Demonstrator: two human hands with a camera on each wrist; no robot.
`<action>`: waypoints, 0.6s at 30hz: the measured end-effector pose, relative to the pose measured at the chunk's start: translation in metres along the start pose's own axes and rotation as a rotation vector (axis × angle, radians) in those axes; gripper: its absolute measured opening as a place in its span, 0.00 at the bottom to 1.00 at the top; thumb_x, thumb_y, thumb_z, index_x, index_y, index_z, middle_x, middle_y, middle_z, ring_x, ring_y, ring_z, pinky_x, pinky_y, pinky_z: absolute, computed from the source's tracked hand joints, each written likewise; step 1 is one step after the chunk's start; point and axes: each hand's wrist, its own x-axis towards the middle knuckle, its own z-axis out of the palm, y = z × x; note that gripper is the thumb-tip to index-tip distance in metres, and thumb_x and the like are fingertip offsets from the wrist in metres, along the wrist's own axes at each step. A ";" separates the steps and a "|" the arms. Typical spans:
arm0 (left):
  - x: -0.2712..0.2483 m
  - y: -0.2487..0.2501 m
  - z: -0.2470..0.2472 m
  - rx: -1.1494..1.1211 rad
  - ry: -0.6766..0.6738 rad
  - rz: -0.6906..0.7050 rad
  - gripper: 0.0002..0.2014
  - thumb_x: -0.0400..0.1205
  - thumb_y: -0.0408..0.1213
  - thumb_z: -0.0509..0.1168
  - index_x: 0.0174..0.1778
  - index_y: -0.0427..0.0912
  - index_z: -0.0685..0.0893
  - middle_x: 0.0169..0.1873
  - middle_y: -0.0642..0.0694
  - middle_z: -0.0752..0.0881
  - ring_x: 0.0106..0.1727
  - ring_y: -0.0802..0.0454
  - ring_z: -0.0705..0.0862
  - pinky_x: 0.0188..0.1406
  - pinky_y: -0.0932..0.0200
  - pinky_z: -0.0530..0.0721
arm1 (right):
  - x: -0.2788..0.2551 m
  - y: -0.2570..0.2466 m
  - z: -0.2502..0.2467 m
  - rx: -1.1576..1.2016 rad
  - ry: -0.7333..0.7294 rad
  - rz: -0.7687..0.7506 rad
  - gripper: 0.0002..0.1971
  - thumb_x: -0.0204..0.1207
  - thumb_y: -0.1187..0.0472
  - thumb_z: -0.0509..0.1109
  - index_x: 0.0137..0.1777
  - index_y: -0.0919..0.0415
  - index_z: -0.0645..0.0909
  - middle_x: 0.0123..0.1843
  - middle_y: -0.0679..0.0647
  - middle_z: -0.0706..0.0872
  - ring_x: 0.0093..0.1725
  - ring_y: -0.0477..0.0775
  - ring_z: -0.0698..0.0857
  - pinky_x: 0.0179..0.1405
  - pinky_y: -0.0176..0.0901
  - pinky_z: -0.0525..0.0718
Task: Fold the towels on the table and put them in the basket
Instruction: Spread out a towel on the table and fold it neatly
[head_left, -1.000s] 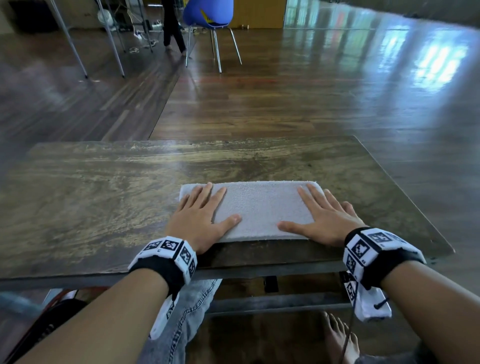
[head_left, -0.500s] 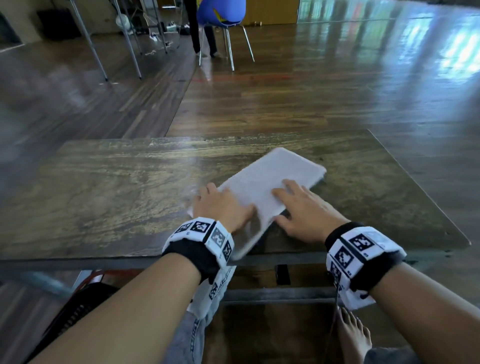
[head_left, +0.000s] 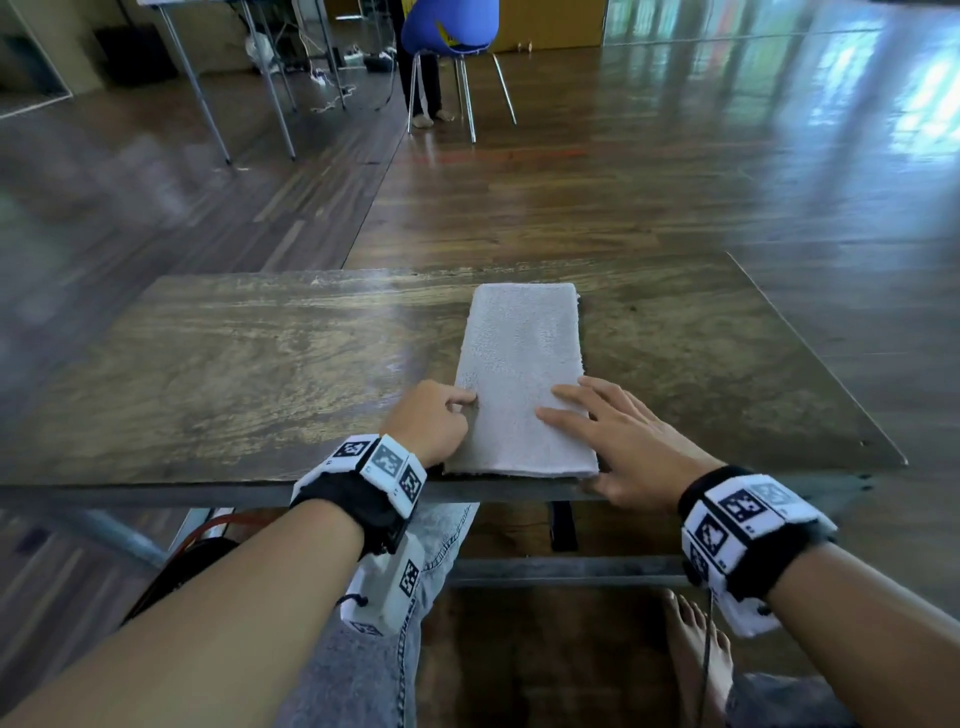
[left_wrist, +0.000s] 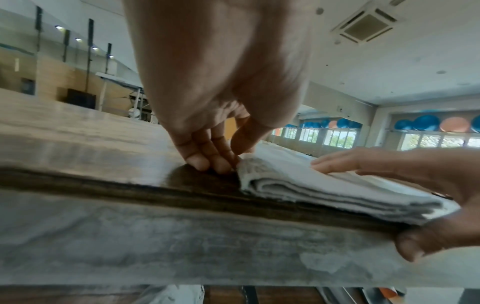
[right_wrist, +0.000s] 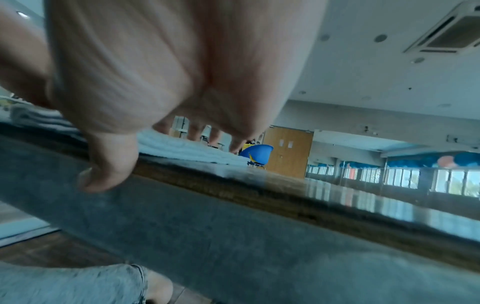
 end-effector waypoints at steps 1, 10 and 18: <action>-0.002 -0.002 -0.002 -0.025 -0.015 0.009 0.26 0.81 0.22 0.53 0.70 0.45 0.85 0.49 0.42 0.90 0.44 0.41 0.86 0.40 0.54 0.82 | -0.001 -0.001 0.000 0.065 0.032 -0.004 0.41 0.79 0.46 0.73 0.88 0.40 0.56 0.89 0.45 0.51 0.88 0.50 0.41 0.88 0.54 0.46; -0.017 -0.004 -0.015 -0.099 -0.181 0.220 0.21 0.73 0.32 0.79 0.61 0.42 0.83 0.46 0.51 0.86 0.40 0.66 0.84 0.50 0.65 0.86 | 0.011 -0.015 -0.044 0.793 0.481 0.169 0.19 0.81 0.44 0.70 0.43 0.61 0.86 0.38 0.56 0.91 0.38 0.54 0.89 0.40 0.61 0.87; 0.011 0.015 0.004 0.001 -0.011 -0.130 0.20 0.77 0.54 0.73 0.27 0.44 0.79 0.27 0.49 0.80 0.27 0.55 0.77 0.26 0.61 0.69 | 0.018 -0.005 -0.038 1.107 0.106 0.629 0.09 0.81 0.59 0.73 0.47 0.67 0.84 0.48 0.60 0.92 0.47 0.58 0.93 0.44 0.52 0.93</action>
